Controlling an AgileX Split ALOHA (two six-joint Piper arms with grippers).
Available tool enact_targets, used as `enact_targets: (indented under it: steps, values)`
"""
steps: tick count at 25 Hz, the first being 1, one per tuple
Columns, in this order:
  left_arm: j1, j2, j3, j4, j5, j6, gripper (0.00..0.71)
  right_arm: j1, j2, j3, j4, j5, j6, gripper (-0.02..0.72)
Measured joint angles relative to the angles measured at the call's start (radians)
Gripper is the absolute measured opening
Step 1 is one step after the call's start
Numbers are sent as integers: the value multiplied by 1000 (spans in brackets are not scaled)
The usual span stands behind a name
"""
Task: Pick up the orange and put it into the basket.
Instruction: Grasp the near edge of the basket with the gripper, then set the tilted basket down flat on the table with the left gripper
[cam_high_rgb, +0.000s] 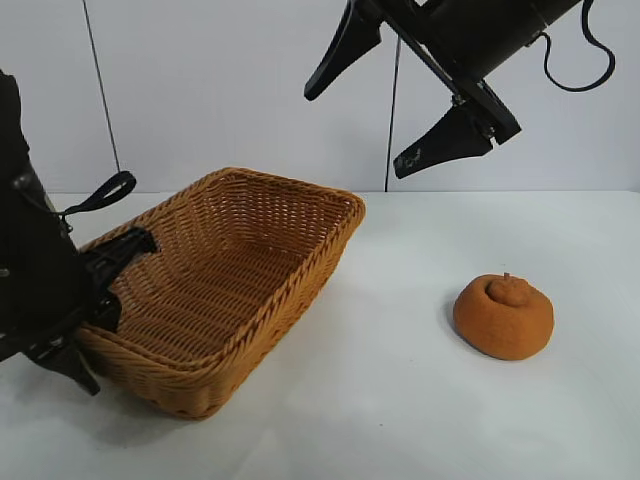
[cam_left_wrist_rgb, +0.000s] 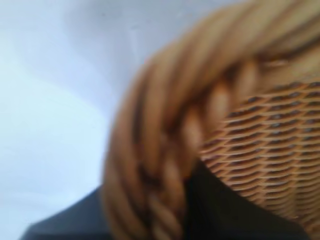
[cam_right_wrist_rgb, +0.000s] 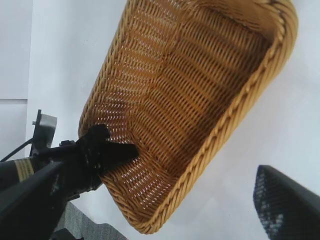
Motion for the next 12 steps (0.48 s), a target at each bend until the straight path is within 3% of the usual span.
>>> enact_targets:
  steps: [5, 12]
  values:
    - [31, 0, -63, -32, 66, 67, 99, 0, 0, 0, 0, 0, 0, 694]
    - [136, 4, -200, -111, 168, 302, 95, 0, 0, 0, -1, 0, 0, 694]
